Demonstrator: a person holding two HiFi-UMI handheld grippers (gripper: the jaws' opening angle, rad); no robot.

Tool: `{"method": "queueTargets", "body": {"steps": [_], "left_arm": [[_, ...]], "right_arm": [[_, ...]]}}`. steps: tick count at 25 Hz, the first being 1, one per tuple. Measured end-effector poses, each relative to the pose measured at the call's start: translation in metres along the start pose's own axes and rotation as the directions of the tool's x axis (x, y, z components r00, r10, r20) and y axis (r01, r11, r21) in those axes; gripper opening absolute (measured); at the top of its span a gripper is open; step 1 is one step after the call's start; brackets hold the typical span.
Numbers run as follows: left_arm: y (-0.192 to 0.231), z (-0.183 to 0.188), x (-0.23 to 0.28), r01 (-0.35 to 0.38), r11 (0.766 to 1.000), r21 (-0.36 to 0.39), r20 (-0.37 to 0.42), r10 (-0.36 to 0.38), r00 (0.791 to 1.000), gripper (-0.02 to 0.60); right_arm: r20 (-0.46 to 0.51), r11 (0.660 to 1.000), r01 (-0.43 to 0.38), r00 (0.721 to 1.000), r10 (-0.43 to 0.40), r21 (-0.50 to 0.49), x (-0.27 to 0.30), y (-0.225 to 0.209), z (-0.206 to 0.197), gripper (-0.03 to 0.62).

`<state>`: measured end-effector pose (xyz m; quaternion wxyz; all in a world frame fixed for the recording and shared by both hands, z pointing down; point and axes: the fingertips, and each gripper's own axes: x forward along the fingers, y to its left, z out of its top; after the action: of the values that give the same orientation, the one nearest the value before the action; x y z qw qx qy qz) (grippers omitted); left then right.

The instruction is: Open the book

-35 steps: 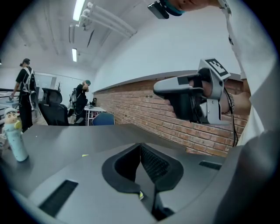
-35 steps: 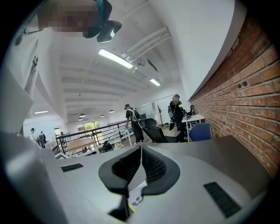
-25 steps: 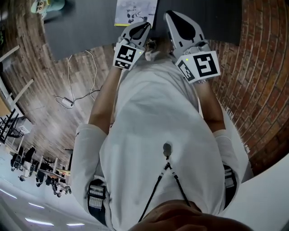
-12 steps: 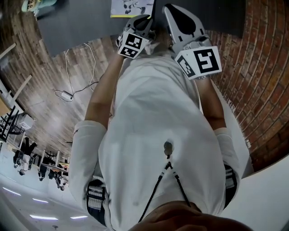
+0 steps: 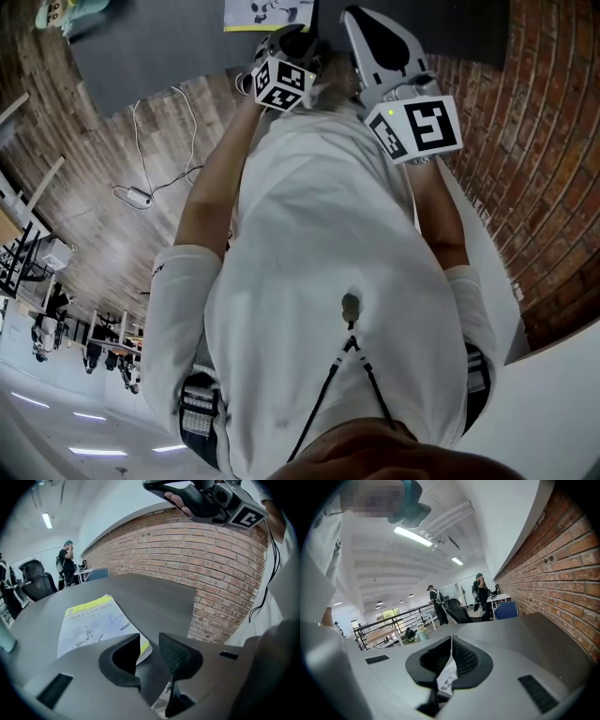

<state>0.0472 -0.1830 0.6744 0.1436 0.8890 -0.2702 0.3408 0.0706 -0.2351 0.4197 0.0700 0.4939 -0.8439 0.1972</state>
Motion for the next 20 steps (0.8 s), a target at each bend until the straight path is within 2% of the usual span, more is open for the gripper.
{"method": "queueTargets", "body": {"steps": [10,15,20], "left_arm": [[0.010,-0.005,0.010,-0.049,0.998,0.028,-0.063,0.051,0.997,0.135],[0.012,-0.008,0.008,-0.051,0.999,0.017,-0.067,0.052,0.996,0.066],[0.012,-0.009,0.007,-0.056,0.998,0.007,-0.067,0.057,0.996,0.037]], "right_arm": [[0.006,1.000,0.029,1.000,-0.029,0.012,-0.007,-0.008,0.000,0.038],[0.006,0.999,0.036,0.999,-0.036,0.017,-0.007,-0.010,-0.002,0.038],[0.006,0.999,0.038,0.999,-0.038,0.018,-0.006,-0.010,-0.002,0.038]]}}
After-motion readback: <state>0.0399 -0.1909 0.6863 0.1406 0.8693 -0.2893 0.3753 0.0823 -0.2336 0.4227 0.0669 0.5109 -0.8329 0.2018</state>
